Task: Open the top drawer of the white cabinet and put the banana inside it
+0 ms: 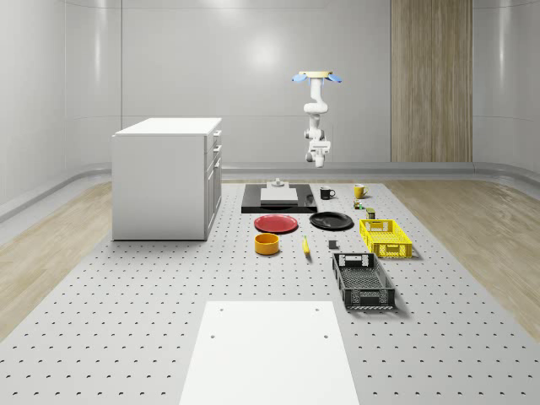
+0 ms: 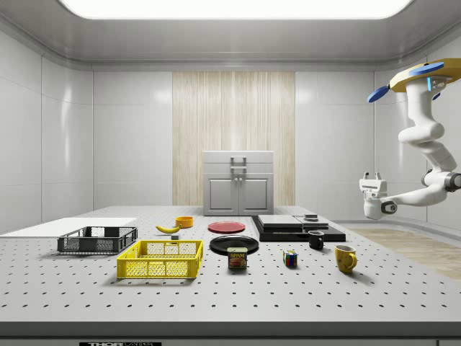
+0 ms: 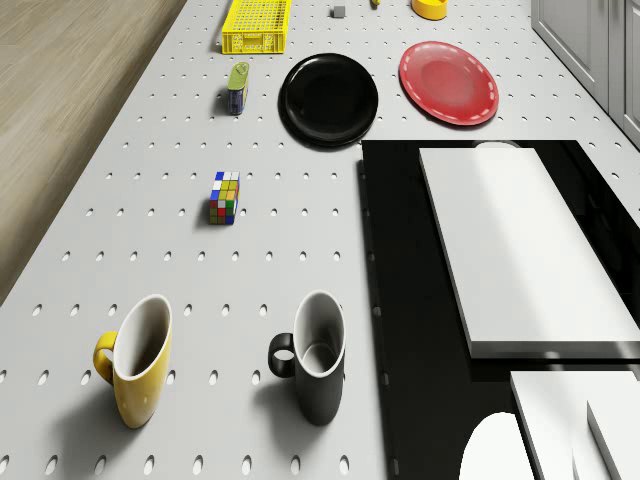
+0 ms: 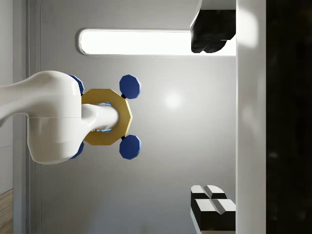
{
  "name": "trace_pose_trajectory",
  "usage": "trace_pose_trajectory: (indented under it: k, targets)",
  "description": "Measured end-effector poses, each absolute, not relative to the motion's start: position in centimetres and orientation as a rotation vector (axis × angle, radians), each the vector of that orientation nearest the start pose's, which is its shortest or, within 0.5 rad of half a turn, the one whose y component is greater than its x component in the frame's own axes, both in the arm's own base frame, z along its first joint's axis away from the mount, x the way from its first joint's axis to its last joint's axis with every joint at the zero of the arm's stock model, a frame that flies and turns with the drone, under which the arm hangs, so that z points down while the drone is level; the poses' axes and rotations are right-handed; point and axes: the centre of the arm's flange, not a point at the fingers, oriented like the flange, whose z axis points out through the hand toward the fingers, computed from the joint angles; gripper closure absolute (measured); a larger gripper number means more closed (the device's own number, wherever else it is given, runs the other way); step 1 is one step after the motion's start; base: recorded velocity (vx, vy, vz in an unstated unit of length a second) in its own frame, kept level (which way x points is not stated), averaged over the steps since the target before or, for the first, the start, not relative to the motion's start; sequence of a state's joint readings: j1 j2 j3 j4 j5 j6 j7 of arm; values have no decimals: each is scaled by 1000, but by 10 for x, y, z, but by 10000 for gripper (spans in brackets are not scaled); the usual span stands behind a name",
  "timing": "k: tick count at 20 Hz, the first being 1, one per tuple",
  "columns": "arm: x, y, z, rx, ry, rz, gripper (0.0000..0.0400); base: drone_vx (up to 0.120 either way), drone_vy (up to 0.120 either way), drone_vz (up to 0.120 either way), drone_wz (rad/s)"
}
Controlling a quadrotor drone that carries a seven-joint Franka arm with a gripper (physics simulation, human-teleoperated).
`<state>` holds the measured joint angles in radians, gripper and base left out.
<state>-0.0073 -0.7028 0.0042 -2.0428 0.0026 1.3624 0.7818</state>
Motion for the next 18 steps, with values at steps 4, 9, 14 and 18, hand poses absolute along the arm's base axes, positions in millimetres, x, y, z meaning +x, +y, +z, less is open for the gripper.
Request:
trace_pose_trajectory:
  k: [4,9,14,18]
  targets:
    - [304,-4,691,-2854,1186,-9,0,0,0,0,0]
    - [305,-71,659,-2186,906,371,0,40,-64,0,0]
    - [306,-94,623,-1784,737,524,0,120,-120,0,0]
    - [306,-98,607,-1631,672,571,0,120,-120,10,0]
